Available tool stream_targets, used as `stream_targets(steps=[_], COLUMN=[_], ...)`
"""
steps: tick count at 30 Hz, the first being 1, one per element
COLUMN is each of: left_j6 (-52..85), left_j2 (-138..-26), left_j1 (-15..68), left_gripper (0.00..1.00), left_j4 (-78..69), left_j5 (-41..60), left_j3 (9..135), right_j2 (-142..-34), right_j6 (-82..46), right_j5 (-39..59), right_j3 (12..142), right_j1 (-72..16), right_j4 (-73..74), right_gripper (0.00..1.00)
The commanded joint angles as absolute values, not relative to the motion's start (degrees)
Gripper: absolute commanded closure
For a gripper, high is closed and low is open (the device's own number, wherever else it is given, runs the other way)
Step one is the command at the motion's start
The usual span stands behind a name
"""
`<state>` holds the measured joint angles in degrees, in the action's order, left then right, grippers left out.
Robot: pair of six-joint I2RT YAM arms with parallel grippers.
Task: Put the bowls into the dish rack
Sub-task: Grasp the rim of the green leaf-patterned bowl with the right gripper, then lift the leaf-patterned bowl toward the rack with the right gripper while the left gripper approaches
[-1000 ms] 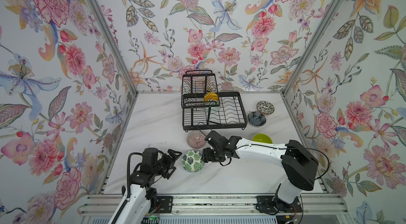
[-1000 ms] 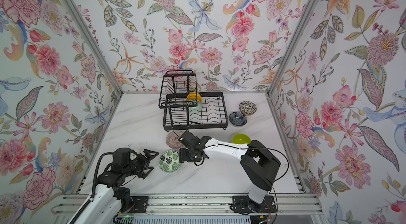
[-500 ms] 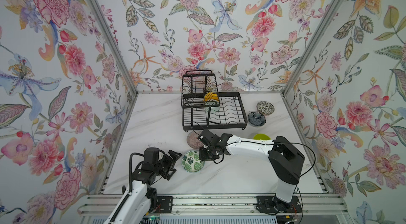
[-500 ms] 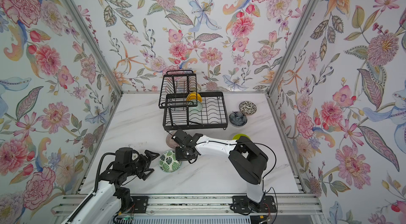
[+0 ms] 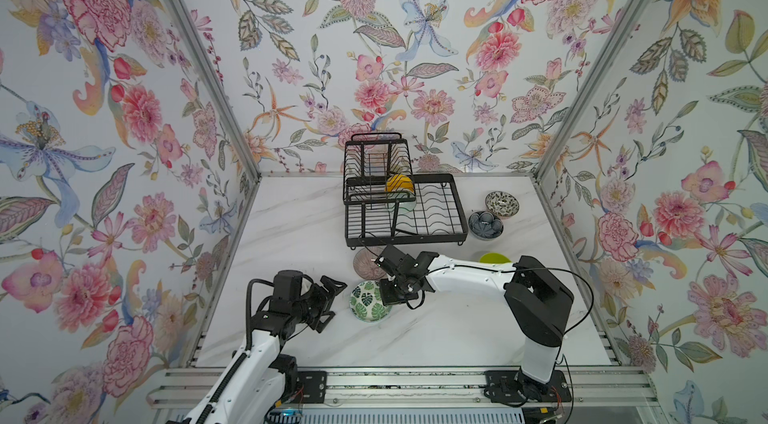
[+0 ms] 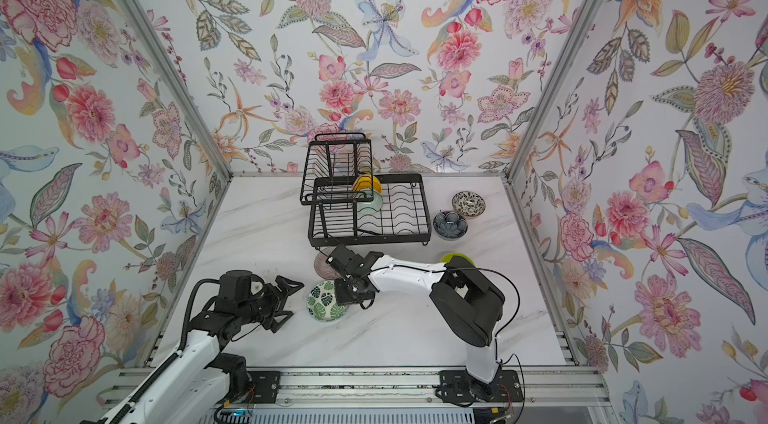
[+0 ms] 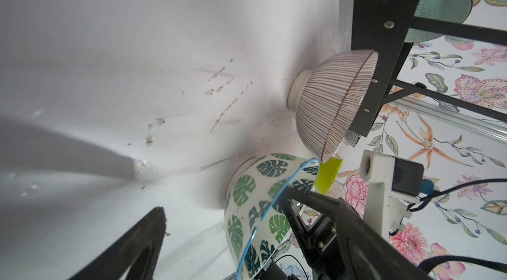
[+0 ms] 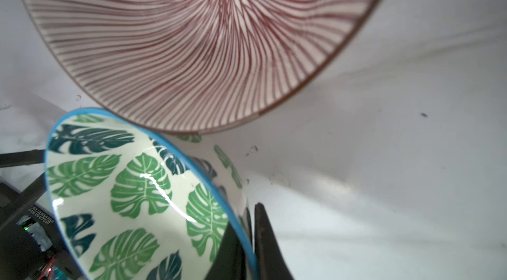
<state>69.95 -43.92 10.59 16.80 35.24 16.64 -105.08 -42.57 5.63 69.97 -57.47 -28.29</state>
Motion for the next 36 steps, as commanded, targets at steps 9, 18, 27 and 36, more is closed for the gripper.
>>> stream_targets(steps=[9, 18, 27, 36], left_j6=[72.59, 73.52, 57.95, 50.97], left_j2=[-46.01, -53.36, -69.61, -86.00], left_j1=[21.04, 36.28, 49.09, 52.91], left_gripper=[0.01, 0.01, 0.01, 0.10], left_j4=[12.74, 10.39, 16.72, 18.82], left_j5=[26.14, 11.33, -3.64, -5.88], left_j3=[21.75, 31.14, 57.67, 77.40], right_j2=[-86.42, -76.90, -77.08, -75.89], right_j6=[-38.46, -33.67, -34.64, -36.38], right_j5=[-0.60, 1.81, 3.50, 3.25], right_j3=[54.14, 50.33, 62.77, 74.09], right_j1=[-44.73, -27.41, -20.42, -20.71], right_j4=[-33.56, -36.29, -38.17, -39.38], right_gripper=[0.98, 1.00, 1.00, 1.00])
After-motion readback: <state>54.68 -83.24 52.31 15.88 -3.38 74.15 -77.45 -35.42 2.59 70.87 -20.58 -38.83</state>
